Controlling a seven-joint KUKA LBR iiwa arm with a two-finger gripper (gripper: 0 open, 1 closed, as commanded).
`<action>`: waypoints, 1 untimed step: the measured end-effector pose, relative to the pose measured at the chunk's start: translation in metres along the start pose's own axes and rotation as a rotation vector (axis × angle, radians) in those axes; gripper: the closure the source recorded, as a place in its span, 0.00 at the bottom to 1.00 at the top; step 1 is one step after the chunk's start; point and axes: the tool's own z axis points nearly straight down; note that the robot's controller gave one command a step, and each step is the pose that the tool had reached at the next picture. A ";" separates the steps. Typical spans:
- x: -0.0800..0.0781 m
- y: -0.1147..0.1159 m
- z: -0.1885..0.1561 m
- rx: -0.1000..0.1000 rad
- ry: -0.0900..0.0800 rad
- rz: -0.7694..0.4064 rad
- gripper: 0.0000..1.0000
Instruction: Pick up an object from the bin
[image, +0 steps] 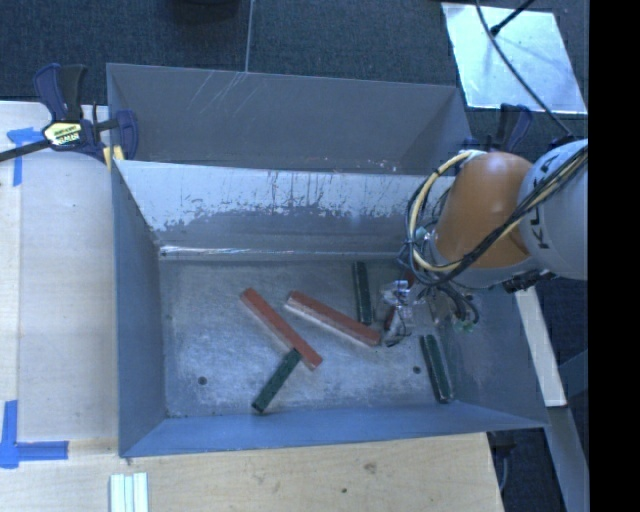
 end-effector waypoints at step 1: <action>0.043 -0.029 -0.030 0.016 -0.025 -0.385 1.00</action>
Offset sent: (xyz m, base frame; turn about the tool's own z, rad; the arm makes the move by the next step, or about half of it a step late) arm -0.0421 -0.0277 0.0306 -0.3882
